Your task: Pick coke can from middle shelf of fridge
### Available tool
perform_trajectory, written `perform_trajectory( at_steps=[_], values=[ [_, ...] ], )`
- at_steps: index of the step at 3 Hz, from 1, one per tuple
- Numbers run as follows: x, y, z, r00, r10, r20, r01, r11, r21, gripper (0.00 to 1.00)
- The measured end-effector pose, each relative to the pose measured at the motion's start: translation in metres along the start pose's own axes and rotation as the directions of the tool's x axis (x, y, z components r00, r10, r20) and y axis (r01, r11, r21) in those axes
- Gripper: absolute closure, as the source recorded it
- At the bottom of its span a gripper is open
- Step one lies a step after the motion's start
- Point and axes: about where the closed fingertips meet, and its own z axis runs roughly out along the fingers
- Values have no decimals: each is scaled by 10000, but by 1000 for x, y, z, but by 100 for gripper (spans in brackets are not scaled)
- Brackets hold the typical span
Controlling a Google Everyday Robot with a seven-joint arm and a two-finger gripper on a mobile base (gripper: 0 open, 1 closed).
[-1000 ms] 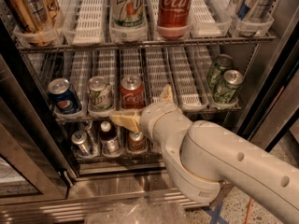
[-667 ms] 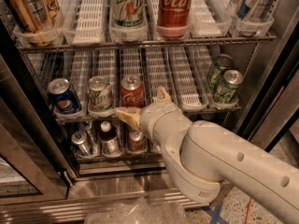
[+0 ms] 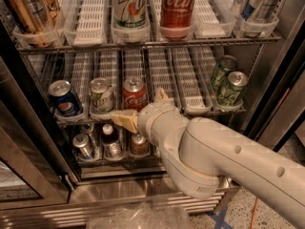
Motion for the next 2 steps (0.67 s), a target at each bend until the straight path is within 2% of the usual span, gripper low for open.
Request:
perform_trajectory(
  at_steps=[2],
  values=[
    [-2, 0, 11, 9998, -138, -113, 139, 9999, 95, 10]
  ],
)
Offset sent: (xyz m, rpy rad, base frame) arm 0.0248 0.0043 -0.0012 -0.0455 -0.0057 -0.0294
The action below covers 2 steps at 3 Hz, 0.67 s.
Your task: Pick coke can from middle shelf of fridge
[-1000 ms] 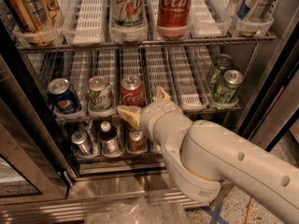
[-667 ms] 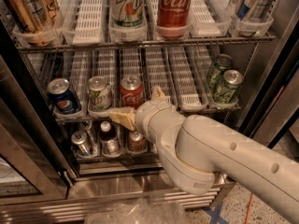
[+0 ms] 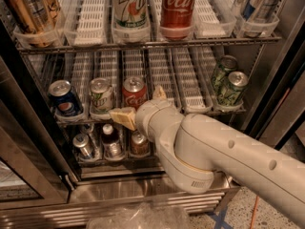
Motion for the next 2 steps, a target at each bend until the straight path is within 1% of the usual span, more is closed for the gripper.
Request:
perform_trajectory(
  at_steps=[1, 2],
  values=[
    [-2, -6, 22, 9998, 198, 18, -198, 9995, 252, 10],
    [-1, -6, 34, 9997, 202, -95, -199, 9993, 313, 10]
  ],
)
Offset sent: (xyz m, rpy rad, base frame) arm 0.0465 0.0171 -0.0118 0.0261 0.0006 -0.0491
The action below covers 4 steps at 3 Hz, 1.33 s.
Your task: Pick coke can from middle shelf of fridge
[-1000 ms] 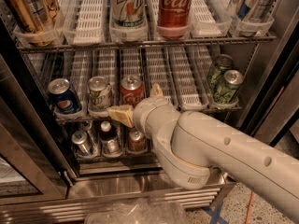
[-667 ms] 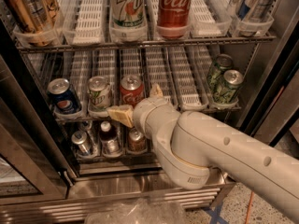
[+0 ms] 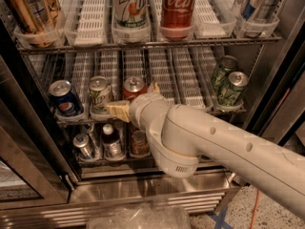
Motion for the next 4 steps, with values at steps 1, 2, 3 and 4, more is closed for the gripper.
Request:
perform_trajectory(
  at_steps=[1, 2, 3, 4],
  values=[
    [0, 2, 1, 10000, -11, -6, 11, 10000, -18, 28],
    [0, 2, 1, 10000, -11, -6, 11, 10000, -19, 52],
    [0, 2, 1, 10000, -11, -6, 11, 10000, -19, 75],
    [-8, 11, -8, 9991, -255, -346, 248, 9995, -213, 100]
  ],
)
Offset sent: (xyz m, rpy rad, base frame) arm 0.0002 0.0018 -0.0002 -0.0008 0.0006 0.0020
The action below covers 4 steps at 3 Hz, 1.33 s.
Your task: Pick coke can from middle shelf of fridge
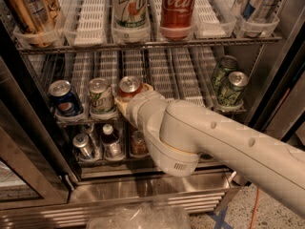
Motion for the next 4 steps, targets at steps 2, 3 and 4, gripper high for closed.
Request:
perform_trajectory(
  at_steps=[2, 3, 4],
  values=[
    [-7, 3, -11, 9999, -57, 161, 58, 10000, -53, 100],
    [-18, -3, -44, 9992, -148, 374, 135, 9993, 349, 100],
    [-18, -5, -45, 9992, -141, 373, 126, 9992, 387, 100]
  ],
)
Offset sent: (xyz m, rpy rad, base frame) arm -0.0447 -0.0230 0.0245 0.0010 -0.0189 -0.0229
